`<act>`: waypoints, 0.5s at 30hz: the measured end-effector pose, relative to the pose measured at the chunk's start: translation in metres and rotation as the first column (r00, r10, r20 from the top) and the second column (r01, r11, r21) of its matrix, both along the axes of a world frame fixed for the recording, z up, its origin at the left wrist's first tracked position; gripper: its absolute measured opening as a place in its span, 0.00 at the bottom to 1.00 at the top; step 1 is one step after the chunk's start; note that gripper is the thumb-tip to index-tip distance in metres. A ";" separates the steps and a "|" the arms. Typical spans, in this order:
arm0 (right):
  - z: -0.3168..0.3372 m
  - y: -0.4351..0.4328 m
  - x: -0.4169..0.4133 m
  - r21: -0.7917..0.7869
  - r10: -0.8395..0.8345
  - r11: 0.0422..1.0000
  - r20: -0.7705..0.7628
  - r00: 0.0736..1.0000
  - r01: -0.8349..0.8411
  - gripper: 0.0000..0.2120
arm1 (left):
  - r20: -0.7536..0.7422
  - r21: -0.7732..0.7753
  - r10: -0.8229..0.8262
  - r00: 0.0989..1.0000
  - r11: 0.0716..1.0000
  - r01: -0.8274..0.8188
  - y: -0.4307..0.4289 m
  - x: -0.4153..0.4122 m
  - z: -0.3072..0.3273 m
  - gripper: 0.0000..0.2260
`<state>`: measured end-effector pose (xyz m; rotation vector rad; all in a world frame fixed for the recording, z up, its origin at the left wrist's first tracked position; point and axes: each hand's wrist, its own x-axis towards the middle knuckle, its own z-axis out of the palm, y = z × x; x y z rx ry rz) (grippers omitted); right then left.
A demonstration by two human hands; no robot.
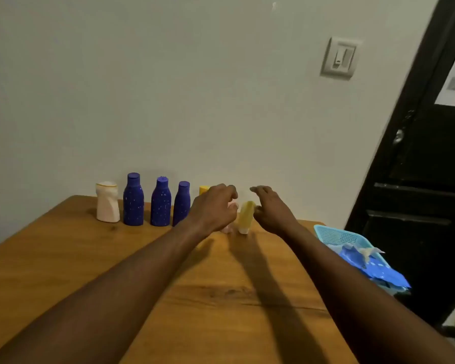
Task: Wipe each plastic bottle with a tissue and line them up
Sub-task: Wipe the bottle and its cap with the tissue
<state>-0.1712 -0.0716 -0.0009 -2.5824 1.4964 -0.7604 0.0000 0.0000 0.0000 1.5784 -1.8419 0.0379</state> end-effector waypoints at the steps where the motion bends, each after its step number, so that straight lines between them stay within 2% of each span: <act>1: -0.004 -0.009 0.002 0.050 0.012 0.999 -0.016 1.000 -0.011 0.28 | -0.002 0.023 0.001 1.000 1.000 -0.001 -0.006 0.002 -0.006 0.13; 4: -0.015 -0.031 0.005 0.157 0.057 0.987 -0.064 0.996 -0.046 0.28 | -0.003 0.046 0.018 1.000 0.999 -0.018 -0.020 0.010 -0.023 0.13; 9: -0.027 -0.049 0.011 0.157 0.048 0.986 0.007 0.999 -0.048 0.20 | -0.039 0.035 0.020 0.999 0.999 -0.019 -0.031 0.020 -0.043 0.14; 15: -0.019 -0.038 0.003 0.121 0.032 0.992 0.072 0.997 -0.041 0.15 | -0.119 0.035 0.010 0.993 0.999 -0.005 -0.020 0.022 -0.043 0.15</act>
